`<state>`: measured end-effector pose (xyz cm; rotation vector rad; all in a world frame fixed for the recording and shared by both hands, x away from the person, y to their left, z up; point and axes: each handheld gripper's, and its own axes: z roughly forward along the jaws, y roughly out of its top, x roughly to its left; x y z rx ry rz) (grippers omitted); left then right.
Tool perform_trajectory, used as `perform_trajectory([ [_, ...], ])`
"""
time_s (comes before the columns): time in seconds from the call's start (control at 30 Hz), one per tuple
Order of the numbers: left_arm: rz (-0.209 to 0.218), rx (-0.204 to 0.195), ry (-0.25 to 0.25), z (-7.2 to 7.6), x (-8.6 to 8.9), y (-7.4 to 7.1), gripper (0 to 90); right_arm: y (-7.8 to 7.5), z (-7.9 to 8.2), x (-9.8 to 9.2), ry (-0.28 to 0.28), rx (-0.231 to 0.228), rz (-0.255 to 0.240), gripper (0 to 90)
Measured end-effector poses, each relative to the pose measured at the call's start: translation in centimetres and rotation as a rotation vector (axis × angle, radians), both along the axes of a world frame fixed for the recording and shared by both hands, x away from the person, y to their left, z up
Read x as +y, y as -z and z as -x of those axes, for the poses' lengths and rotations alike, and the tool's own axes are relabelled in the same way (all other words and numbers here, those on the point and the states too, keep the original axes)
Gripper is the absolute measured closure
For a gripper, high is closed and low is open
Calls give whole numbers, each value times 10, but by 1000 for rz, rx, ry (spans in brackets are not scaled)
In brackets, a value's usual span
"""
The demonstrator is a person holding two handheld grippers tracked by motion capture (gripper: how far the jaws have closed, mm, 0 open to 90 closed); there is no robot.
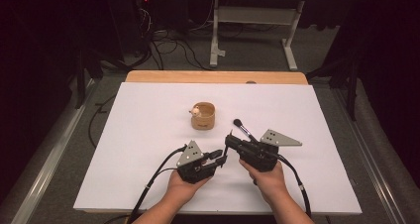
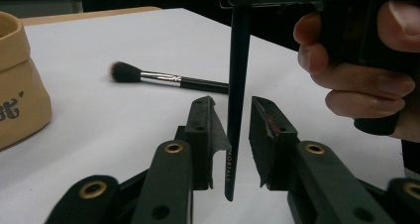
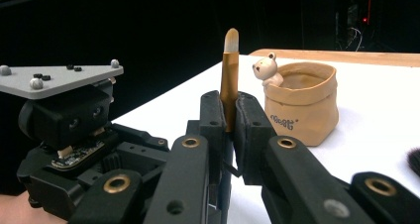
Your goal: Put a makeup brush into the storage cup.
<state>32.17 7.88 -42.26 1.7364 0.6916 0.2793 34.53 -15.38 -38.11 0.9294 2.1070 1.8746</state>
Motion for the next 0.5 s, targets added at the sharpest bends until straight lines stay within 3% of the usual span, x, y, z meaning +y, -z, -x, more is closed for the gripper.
perform_trajectory([
  [0.5, 33, 21, -19, -2, 3, -5, 647, 2, 5, 7, -24, -55, 77, 856],
])
